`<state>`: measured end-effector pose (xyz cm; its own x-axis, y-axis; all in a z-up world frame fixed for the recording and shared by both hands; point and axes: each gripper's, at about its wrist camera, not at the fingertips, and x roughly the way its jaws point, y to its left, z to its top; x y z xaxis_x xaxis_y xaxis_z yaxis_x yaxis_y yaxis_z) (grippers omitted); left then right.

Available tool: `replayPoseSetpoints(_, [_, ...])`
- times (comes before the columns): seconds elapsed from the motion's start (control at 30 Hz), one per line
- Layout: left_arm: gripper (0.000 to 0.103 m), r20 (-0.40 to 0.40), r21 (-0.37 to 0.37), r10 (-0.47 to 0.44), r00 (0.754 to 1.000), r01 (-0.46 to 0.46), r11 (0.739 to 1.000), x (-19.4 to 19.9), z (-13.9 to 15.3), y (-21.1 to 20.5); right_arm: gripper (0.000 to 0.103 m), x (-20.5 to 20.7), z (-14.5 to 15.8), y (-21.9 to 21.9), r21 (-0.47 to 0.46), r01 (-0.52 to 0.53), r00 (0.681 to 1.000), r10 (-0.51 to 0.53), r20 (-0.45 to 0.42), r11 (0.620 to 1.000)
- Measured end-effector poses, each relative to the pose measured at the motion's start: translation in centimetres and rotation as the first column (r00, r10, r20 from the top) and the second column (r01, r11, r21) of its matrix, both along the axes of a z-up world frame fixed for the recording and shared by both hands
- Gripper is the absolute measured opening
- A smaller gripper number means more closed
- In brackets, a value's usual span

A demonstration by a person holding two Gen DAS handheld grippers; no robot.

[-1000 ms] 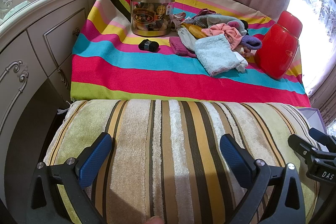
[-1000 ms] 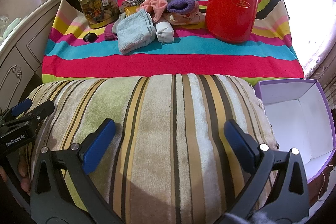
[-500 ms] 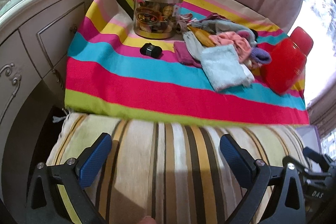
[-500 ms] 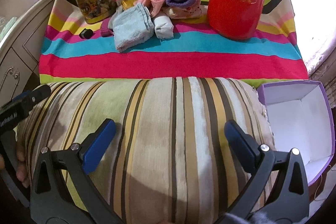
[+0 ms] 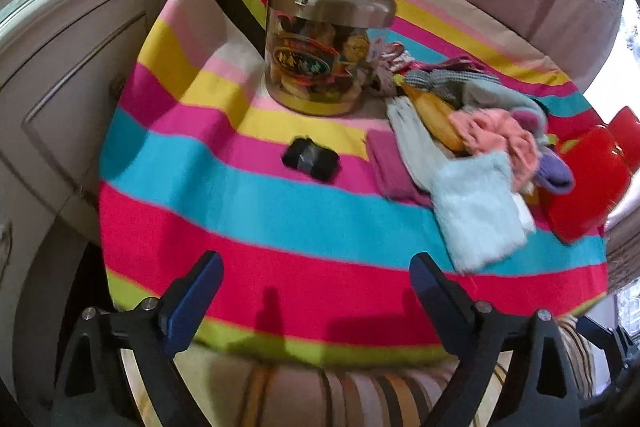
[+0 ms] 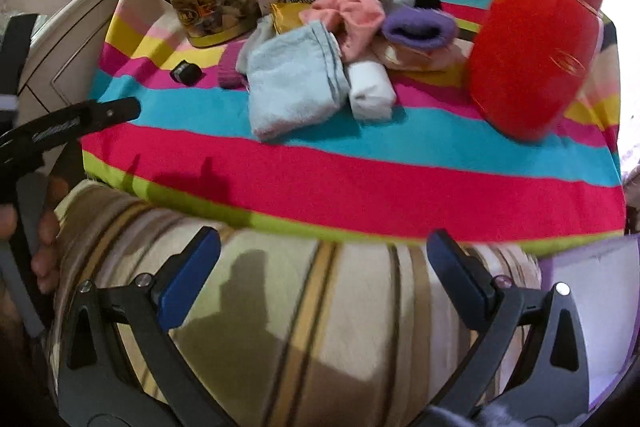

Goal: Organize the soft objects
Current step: 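Grasp the light blue towel with the right tool while the left tool grasps a black hair band, then drop the towel into the white box with the right tool while the left tool drops the band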

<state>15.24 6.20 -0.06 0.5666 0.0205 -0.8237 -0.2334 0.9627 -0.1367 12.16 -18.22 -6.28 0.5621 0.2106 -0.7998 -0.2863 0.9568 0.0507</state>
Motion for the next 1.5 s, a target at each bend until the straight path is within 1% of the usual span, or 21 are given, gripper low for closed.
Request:
replayPoseSetpoints(0.07, [0.092, -0.009, 0.006, -0.009, 1.000, 0.009, 1.000, 1.6, -0.4, 0.6, 0.103, 1.2, -0.1, 0.3, 0.016, -0.007, 1.000, 0.007, -0.016, 1.000])
replayPoseSetpoints(0.2, [0.089, -0.037, 0.030, -0.043, 0.998, 0.044, 0.999, 5.0, -1.5, 1.7, 0.103, 3.2, -0.1, 0.7, 0.042, 0.006, 1.000, -0.005, -0.017, 0.999])
replayPoseSetpoints(0.37, [0.087, -0.063, 0.046, -0.077, 0.995, 0.080, 0.996, 8.3, -3.0, 1.8, 0.103, 5.6, -0.1, 2.0, 0.027, -0.001, 1.000, 0.001, -0.002, 1.000])
replayPoseSetpoints(0.43, [0.085, -0.077, 0.056, -0.082, 0.994, 0.086, 0.995, 9.1, -3.7, 1.8, 0.103, 6.4, -0.1, 3.1, -0.001, -0.015, 1.000, 0.015, 0.016, 1.000])
replayPoseSetpoints(0.53, [0.074, -0.094, 0.053, -0.092, 0.991, 0.097, 0.994, 9.9, -4.5, 1.8, 0.103, 7.4, -0.2, 5.0, -0.065, -0.043, 0.997, 0.046, 0.056, 0.997])
replayPoseSetpoints(0.57, [0.067, -0.098, 0.053, -0.096, 0.991, 0.102, 0.993, 10.2, -4.8, 1.8, 0.103, 7.7, -0.3, 5.5, -0.089, -0.048, 0.997, 0.053, 0.064, 0.995])
replayPoseSetpoints(0.6, [0.062, -0.102, 0.052, -0.102, 0.990, 0.108, 0.993, 10.4, -5.0, 1.7, 0.103, 8.1, -0.5, 6.2, -0.120, -0.055, 0.995, 0.064, 0.070, 0.991])
replayPoseSetpoints(0.63, [0.061, -0.101, 0.051, -0.109, 0.989, 0.115, 0.992, 10.5, -5.1, 1.6, 0.103, 8.5, -0.7, 6.7, -0.144, -0.062, 0.995, 0.073, 0.074, 0.988])
replayPoseSetpoints(0.73, [0.052, -0.082, 0.067, -0.126, 0.989, 0.131, 0.989, 10.6, -5.1, 1.3, 0.101, 9.5, -1.8, 8.1, -0.227, -0.068, 0.994, 0.085, 0.065, 0.971])
replayPoseSetpoints(0.77, [0.050, -0.077, 0.069, -0.127, 0.989, 0.132, 0.989, 10.5, -5.0, 1.0, 0.097, 9.8, -2.3, 8.6, -0.254, -0.074, 0.994, 0.091, 0.055, 0.964])
replayPoseSetpoints(0.9, [0.049, -0.056, 0.053, -0.110, 0.992, 0.113, 0.992, 10.1, -4.8, 1.1, 0.081, 10.8, -3.6, 9.1, -0.298, -0.087, 0.995, 0.095, 0.014, 0.951])
replayPoseSetpoints(0.97, [0.049, -0.045, 0.032, -0.099, 0.994, 0.100, 0.994, 9.6, -4.8, 1.4, 0.078, 11.3, -4.0, 9.2, -0.294, -0.091, 0.995, 0.095, -0.002, 0.952])
replayPoseSetpoints(1.07, [0.049, -0.023, 0.013, -0.092, 0.995, 0.093, 0.996, 8.4, -4.4, 1.7, 0.077, 11.5, -4.0, 9.4, -0.293, -0.091, 0.995, 0.098, 0.009, 0.952])
replayPoseSetpoints(1.13, [0.049, -0.007, 0.015, -0.090, 0.996, 0.090, 0.996, 7.9, -4.0, 1.5, 0.067, 11.6, -3.9, 9.6, -0.278, -0.113, 0.992, 0.122, 0.013, 0.954])
replayPoseSetpoints(1.17, [0.049, 0.003, 0.017, -0.090, 0.996, 0.090, 0.996, 7.6, -3.6, 1.2, 0.051, 11.5, -3.8, 9.9, -0.269, -0.129, 0.990, 0.138, 0.013, 0.954])
replayPoseSetpoints(1.2, [0.049, 0.011, 0.019, -0.084, 0.996, 0.083, 0.996, 7.2, -3.3, 1.0, 0.040, 11.4, -3.8, 9.8, -0.262, -0.138, 0.989, 0.147, 0.012, 0.955])
replayPoseSetpoints(1.23, [0.049, 0.018, 0.019, -0.083, 0.996, 0.082, 0.996, 6.8, -3.0, 1.0, 0.037, 11.4, -3.8, 9.8, -0.251, -0.147, 0.988, 0.154, 0.009, 0.957])
replayPoseSetpoints(1.3, [0.049, 0.026, 0.017, -0.082, 0.996, 0.081, 0.997, 6.0, -2.4, 0.8, 0.027, 11.4, -3.7, 9.3, -0.211, -0.156, 0.987, 0.160, 0.003, 0.965])
replayPoseSetpoints(1.37, [0.049, 0.028, 0.012, -0.075, 0.997, 0.075, 0.997, 5.0, -1.7, 0.5, 0.023, 11.5, -3.2, 8.3, -0.147, -0.153, 0.988, 0.156, 0.007, 0.977])
replayPoseSetpoints(1.43, [0.049, 0.036, 0.007, -0.066, 0.997, 0.066, 0.998, 4.1, -1.1, 0.4, 0.022, 11.3, -2.2, 6.8, -0.057, -0.155, 0.987, 0.156, 0.024, 0.986])
replayPoseSetpoints(1.5, [0.049, 0.045, 0.005, -0.061, 0.997, 0.061, 0.998, 4.1, -0.5, 0.1, 0.022, 11.0, -1.2, 5.3, 0.009, -0.149, 0.988, 0.149, 0.046, 0.989])
